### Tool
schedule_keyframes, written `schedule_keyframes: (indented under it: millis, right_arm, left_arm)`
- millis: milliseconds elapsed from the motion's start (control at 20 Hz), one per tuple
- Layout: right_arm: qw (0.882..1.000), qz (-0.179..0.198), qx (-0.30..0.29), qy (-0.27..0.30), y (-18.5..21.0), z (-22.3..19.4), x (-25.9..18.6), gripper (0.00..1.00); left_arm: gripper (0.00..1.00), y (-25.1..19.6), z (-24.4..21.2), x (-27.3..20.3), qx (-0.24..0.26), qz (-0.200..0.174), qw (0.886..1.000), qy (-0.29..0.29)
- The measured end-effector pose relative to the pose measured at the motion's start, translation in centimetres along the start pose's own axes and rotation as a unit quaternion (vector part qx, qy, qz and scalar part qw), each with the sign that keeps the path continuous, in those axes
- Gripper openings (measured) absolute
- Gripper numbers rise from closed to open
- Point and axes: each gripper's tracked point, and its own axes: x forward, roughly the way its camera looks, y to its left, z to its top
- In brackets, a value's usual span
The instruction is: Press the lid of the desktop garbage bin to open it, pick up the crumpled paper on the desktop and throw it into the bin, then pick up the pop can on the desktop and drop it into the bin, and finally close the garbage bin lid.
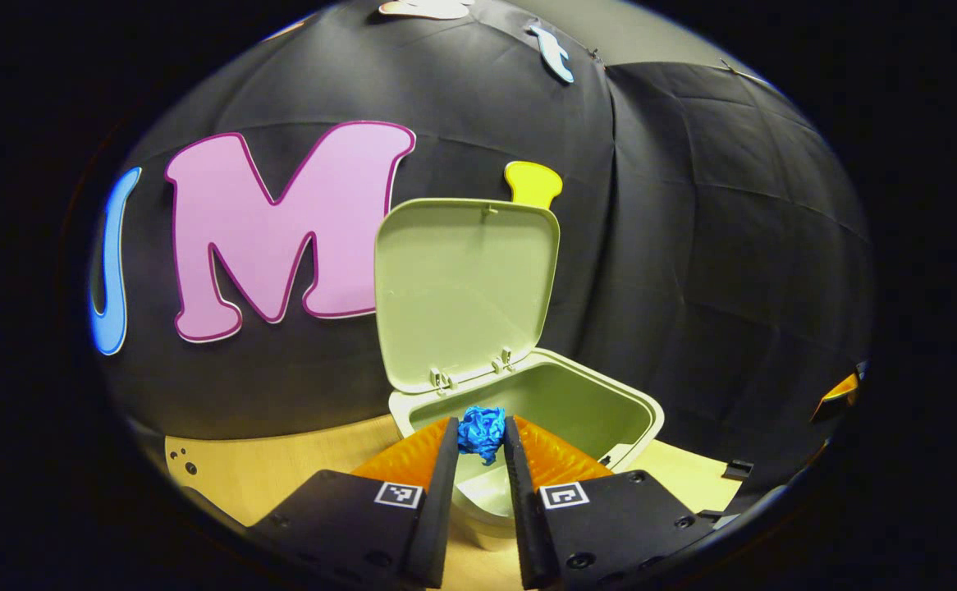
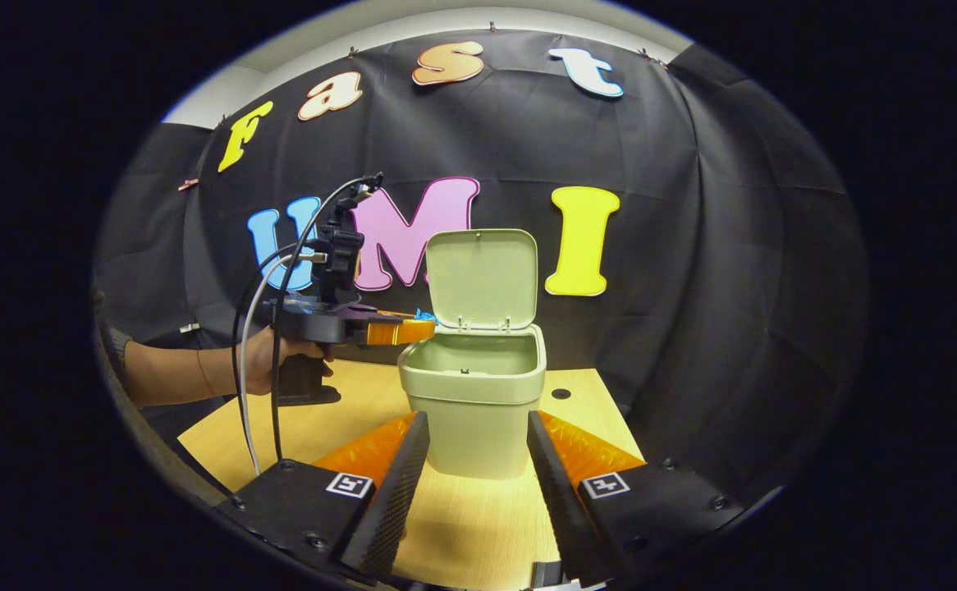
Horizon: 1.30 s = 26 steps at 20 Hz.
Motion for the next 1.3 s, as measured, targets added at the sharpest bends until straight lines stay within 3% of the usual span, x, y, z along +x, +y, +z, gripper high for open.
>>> schedule_keyframes:
  millis: [150,400,500,750,950,1300]
  right_arm:
    - [1.0,-0.006,0.007,0.0,-0.5,-0.2,-0.2,0.77]
    - [1.0,-0.011,0.008,0.001,-1.1,-0.5,-0.2,0.77]
    - [1.0,-0.012,0.01,0.001,-1.2,-0.5,-0.1,0.77]
    - [1.0,-0.007,0.003,0.002,-1.1,-0.7,0.1,0.77]
    - [1.0,0.025,-0.001,0.01,0.3,-1.3,0.6,0.8]
    - [0.993,0.109,-0.018,0.043,4.2,-2.9,1.6,0.9]
  left_arm:
    - [0.44,-0.3,-0.7,0.6,0.005,-0.001,1.0,0.014]
    - [0.45,-0.8,-1.5,1.1,0.011,-0.007,1.0,0.026]
    - [0.51,-0.8,-1.6,1.1,0.015,-0.006,0.999,0.028]
    - [0.85,-0.6,-1.2,0.6,0.015,-0.001,1.0,0.018]
    - [0.98,0.4,0.5,-1.6,0.0,0.02,0.999,-0.027]
    - [0.98,3.7,2.6,-8.7,-0.016,0.084,0.993,-0.087]
